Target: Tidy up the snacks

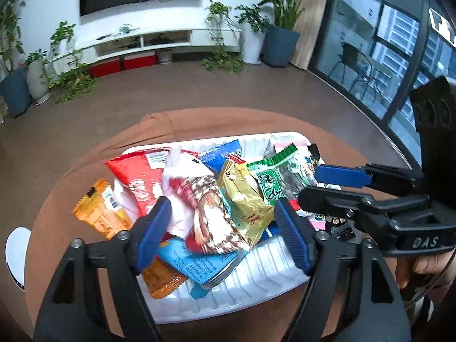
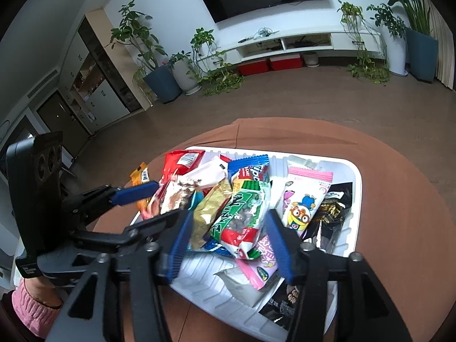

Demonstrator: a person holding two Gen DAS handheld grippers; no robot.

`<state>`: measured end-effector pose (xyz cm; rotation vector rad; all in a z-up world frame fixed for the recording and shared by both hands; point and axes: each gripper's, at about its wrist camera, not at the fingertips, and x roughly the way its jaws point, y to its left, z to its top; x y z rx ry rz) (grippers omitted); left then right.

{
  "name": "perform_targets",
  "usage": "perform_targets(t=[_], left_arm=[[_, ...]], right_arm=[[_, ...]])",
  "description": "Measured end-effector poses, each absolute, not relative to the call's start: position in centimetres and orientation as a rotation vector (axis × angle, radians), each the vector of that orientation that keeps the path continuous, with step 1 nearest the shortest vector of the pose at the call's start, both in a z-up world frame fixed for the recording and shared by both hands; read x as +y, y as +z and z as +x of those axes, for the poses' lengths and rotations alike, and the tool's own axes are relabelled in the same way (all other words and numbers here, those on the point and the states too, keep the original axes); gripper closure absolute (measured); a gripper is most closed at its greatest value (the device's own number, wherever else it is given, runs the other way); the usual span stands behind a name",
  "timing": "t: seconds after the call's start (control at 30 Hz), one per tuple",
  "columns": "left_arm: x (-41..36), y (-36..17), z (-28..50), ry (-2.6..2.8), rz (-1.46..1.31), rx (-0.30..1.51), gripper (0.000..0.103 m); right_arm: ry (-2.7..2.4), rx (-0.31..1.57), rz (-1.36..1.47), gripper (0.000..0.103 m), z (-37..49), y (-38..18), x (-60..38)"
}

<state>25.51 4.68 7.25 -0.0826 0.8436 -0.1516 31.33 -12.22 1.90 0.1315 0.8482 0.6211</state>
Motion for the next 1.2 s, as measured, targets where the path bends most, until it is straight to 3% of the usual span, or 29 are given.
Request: perform_targets(t=[0.17, 1.07, 1.2], left_arm=[[5.0, 7.6, 25.2, -0.139, -0.094, 0.837, 0.019], [2.5, 7.4, 19.8, -0.125, -0.082, 0.846, 0.017], [2.2, 7.3, 18.1, -0.135, -0.101, 0.856, 0.005]], right_arm=[[0.622, 0.842, 0.13, 0.04, 30.6, 2.3, -12.3], [0.609, 0.815, 0.141, 0.034, 25.6, 3.6, -13.8], [0.6, 0.814, 0.146, 0.033, 24.0, 3.6, -14.4]])
